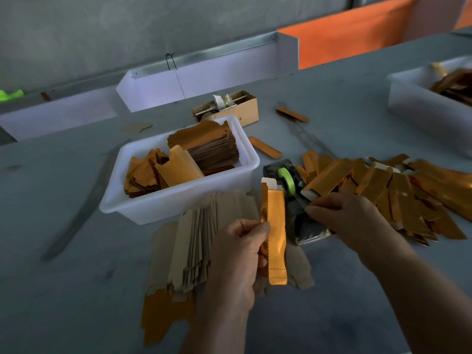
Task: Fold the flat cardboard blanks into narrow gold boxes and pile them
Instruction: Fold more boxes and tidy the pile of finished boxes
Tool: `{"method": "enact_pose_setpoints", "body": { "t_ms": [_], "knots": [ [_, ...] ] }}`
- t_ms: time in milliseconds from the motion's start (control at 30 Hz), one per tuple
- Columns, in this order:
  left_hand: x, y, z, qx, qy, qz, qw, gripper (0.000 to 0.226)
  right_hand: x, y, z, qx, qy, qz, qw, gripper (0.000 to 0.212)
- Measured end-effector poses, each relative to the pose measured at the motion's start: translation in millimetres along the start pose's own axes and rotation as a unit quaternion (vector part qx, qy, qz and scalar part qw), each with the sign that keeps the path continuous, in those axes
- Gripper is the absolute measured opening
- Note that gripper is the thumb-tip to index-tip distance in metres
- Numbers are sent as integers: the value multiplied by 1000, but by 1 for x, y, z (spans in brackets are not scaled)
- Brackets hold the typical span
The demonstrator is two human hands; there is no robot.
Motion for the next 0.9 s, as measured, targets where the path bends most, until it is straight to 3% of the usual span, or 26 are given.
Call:
{"method": "enact_pose_setpoints", "body": {
  "t_ms": [267,333,433,533,600,733,900],
  "knots": [
    [3,5,-1,6,3,-9,1000,8,-1,9,-5,6,91,-71,993,4],
    [3,5,0,5,2,-7,1000,8,3,10,-5,-6,80,-60,995,7],
    [3,6,1,12,1,-5,1000,8,10,12,0,-73,-9,-4,997,15],
    [4,5,1,12,3,-7,1000,8,11,12,10,-56,68,-191,978,8],
    [4,4,1,15,1,-4,1000,9,7,8,14,-43,97,-236,966,7],
    [5,4,0,19,0,-3,1000,9,1,0,21,-108,9,-69,992,16],
    [2,3,1,31,15,-2,999,14,-9,4,28,-130,-12,-29,991,25]
  ]
}}
Point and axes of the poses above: each hand's wrist, its own z-axis away from the middle knuckle, its own y-axis out of the palm, x = y × z, the point moved 2 cm from there along -z, towards the middle knuckle, and after that the axes turned 12 degrees about -x, right-handed, at the moved point
